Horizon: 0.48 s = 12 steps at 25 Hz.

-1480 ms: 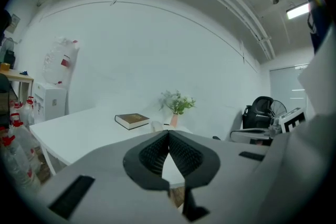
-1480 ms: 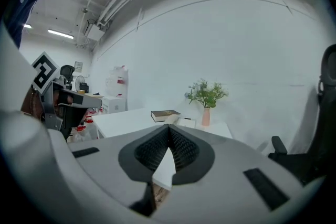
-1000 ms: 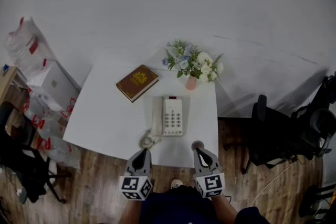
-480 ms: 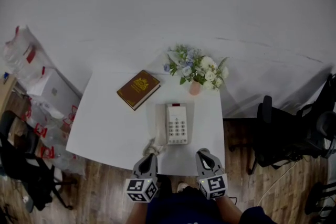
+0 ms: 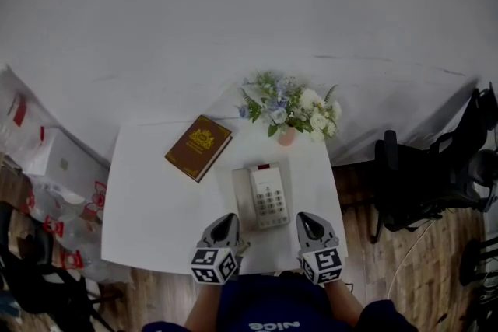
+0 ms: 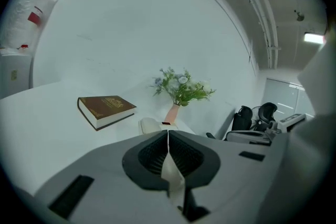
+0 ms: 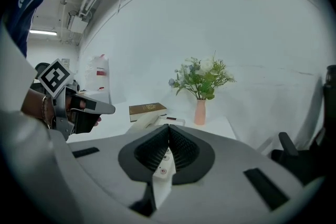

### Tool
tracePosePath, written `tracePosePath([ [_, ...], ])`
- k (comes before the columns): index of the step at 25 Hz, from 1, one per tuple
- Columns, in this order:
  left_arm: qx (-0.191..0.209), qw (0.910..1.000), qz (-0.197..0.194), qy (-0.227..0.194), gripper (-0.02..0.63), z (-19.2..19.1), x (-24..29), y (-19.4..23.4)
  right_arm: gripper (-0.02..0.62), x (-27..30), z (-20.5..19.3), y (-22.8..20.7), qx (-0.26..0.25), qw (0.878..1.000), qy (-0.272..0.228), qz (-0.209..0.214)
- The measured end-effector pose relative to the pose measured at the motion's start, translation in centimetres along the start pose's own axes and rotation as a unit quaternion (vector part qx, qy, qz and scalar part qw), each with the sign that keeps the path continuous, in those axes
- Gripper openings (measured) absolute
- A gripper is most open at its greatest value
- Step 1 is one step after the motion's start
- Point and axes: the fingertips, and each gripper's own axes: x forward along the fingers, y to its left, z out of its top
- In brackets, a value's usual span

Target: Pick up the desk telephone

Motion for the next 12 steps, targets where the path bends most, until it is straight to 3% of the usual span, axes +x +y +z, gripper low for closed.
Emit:
tracePosePath([
  [12,-0.022,0.994,-0.076,0.075,0.017,-0.8,2.5,1.9,0.023,2.9,-0.6,-0.2,0.039,0.996,0.03,-0.075],
])
